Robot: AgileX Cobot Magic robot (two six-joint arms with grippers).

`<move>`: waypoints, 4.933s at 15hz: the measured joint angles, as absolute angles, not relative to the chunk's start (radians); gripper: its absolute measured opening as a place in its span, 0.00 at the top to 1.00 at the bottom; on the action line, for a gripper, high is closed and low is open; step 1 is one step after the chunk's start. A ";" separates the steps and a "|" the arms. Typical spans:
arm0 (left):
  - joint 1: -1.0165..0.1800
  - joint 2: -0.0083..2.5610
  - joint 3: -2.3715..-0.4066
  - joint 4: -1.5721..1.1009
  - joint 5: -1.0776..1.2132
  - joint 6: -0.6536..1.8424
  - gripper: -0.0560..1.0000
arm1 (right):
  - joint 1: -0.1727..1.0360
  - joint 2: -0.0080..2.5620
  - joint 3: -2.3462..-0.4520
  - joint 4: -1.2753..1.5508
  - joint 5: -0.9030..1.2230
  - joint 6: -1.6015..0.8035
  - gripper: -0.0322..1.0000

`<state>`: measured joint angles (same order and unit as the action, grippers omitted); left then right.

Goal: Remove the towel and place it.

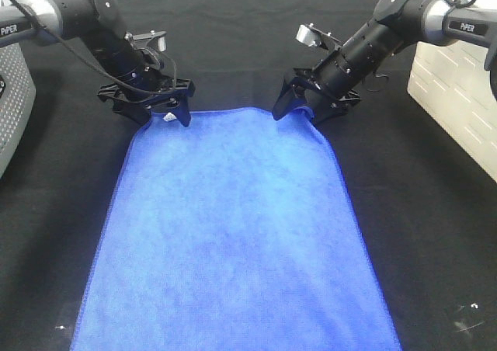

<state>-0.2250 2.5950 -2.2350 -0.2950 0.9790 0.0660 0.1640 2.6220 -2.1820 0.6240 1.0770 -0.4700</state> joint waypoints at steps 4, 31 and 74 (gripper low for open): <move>-0.225 2.598 -2.235 -0.348 0.962 0.091 0.27 | 0.167 2.623 -2.182 0.608 1.072 -0.470 0.24; -0.237 2.628 -2.392 -0.209 0.981 0.122 0.95 | 0.178 2.569 -2.160 0.502 0.902 -0.615 0.97; -0.239 2.791 -2.453 -0.076 0.286 0.197 0.93 | 0.182 2.685 -2.170 0.553 0.180 -0.774 0.95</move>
